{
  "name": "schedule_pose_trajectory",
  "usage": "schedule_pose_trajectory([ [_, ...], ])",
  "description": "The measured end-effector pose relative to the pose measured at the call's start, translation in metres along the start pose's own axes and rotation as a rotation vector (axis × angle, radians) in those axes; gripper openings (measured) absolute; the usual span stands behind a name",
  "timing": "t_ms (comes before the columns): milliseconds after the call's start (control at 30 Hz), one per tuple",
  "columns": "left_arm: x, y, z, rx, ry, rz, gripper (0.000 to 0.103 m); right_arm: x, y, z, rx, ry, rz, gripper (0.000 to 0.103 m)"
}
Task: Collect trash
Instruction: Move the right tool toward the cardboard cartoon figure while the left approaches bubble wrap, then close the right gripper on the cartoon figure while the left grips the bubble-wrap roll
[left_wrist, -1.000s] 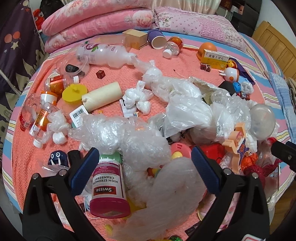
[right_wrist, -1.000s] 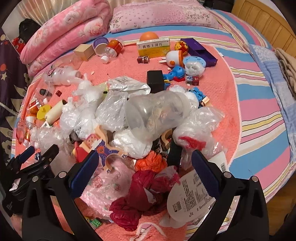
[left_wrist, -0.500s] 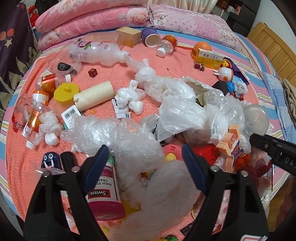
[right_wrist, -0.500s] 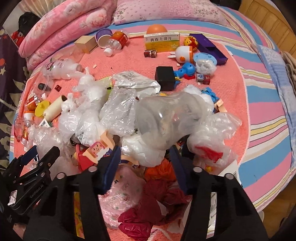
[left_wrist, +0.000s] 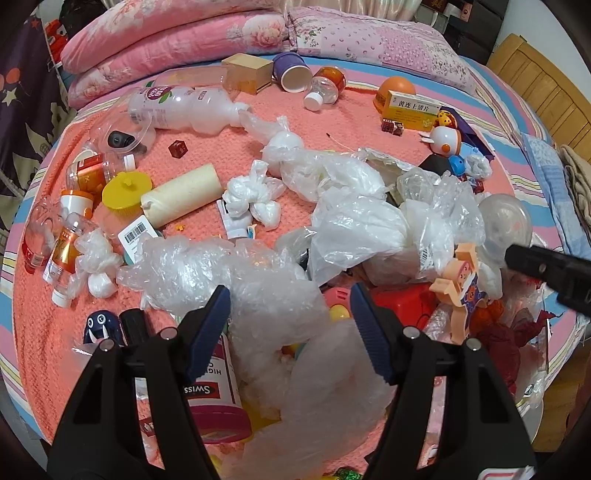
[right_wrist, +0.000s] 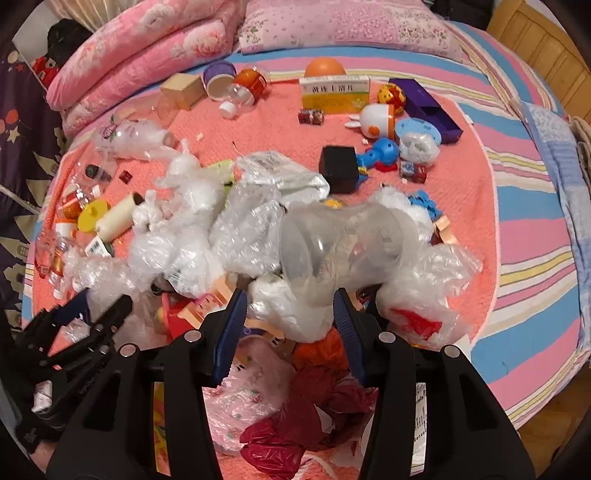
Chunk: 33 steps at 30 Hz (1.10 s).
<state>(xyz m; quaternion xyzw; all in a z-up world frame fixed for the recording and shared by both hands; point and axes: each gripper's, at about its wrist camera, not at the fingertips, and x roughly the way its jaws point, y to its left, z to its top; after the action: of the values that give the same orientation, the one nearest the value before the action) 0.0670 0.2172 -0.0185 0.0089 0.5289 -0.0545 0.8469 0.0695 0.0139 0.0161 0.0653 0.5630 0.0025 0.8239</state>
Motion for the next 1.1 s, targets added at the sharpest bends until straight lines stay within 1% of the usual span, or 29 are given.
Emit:
schedule_pose_trajectory([
  [67,-0.002,-0.001,0.001,0.004,-0.006,-0.002,0.064,-0.008,-0.001,0.005,-0.001,-0.024,0.007,0.049],
  [167,-0.003,-0.001,0.001,0.002,-0.006,-0.008,0.064,-0.01,-0.005,0.009,-0.001,-0.03,-0.033,0.049],
  [333,-0.002,-0.006,0.001,0.018,-0.007,-0.006,0.064,-0.005,-0.019,0.004,0.021,0.001,-0.039,0.049],
  [400,-0.001,-0.008,0.001,0.022,-0.003,-0.01,0.064,-0.004,-0.019,-0.002,0.019,0.016,-0.021,0.049],
  [433,-0.001,-0.009,0.0,0.025,-0.003,-0.013,0.064,-0.004,-0.017,-0.005,0.009,0.022,-0.004,0.049],
  [533,-0.003,-0.012,-0.001,0.033,-0.01,-0.017,0.064,-0.004,-0.007,-0.013,-0.017,0.027,0.007,0.049],
  [600,-0.005,-0.01,-0.002,0.037,-0.012,-0.019,0.064,0.001,0.005,-0.019,-0.053,0.05,0.028,0.049],
  [767,-0.009,0.007,-0.006,0.011,-0.006,-0.012,0.064,0.016,0.028,-0.028,-0.105,0.083,0.042,0.049],
  [933,-0.011,0.021,-0.012,0.005,0.002,0.002,0.064,0.027,0.044,-0.032,-0.153,0.093,0.024,0.049],
  [1033,-0.009,0.028,-0.018,-0.005,0.019,-0.019,0.064,0.032,0.049,-0.032,-0.177,0.093,0.022,0.049],
  [1100,-0.008,0.031,-0.023,0.002,0.028,-0.019,0.064,0.034,0.05,-0.031,-0.195,0.088,0.013,0.049],
])
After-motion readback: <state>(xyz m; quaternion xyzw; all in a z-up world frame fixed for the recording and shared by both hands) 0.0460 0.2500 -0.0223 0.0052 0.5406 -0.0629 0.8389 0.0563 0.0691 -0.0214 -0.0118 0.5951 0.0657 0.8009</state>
